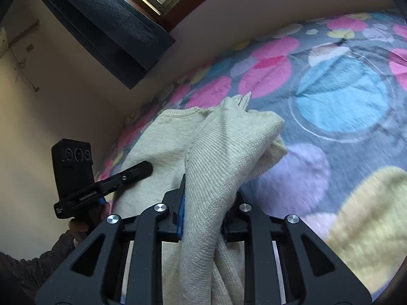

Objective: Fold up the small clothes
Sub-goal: 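Grasp the folded sweater end with the left gripper while the right gripper pinches it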

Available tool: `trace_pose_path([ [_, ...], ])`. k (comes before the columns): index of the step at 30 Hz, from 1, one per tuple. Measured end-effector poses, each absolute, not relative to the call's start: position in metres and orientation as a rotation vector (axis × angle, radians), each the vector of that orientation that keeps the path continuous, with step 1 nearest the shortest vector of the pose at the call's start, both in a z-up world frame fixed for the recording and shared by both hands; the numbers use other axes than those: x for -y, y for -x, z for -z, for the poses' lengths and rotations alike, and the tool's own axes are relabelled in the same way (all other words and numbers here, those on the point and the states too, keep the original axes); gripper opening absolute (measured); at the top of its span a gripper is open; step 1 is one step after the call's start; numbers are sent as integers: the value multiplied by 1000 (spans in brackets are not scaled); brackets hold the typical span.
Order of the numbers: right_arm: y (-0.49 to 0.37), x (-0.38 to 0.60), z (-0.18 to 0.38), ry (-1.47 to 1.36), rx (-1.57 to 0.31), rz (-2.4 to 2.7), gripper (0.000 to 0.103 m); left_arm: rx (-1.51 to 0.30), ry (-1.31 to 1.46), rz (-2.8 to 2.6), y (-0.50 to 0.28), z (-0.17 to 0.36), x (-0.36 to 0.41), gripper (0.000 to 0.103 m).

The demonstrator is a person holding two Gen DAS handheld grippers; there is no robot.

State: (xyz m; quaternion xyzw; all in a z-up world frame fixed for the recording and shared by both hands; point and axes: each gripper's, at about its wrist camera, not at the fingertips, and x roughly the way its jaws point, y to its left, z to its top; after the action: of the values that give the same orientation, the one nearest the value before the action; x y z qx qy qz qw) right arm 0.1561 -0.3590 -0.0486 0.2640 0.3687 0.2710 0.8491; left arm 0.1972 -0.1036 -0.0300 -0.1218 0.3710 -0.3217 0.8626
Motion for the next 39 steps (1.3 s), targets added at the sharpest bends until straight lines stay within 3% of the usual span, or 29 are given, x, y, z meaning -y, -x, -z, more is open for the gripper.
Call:
trace_pose_path([
  [6,-204,355,82,-676,-877,-529,20,-901,242,609,-239,62,93,23],
  [10,-212,367,106,-797,-953,-528,26,-919,319,635,-238,75,81,30],
  [15,-192,386,97,-793,-975,-538,47,-947,430,739,-211,62,66,64],
  [25,-120,389,103,-832,-1049,-720,55,-1031,470,874,-131,72,62,69],
  [28,-114,382,102,-783,-1046,-683,50,-1021,422,847,-130,72,72,65],
  [29,-115,380,102,-778,-1052,-666,40,-1024,402,822,-131,73,77,52],
  [32,-115,376,106,-796,-1077,-618,23,-1033,416,792,-130,69,78,33],
  [39,-84,373,78,-823,-999,-617,18,-1003,418,762,-104,47,64,27],
])
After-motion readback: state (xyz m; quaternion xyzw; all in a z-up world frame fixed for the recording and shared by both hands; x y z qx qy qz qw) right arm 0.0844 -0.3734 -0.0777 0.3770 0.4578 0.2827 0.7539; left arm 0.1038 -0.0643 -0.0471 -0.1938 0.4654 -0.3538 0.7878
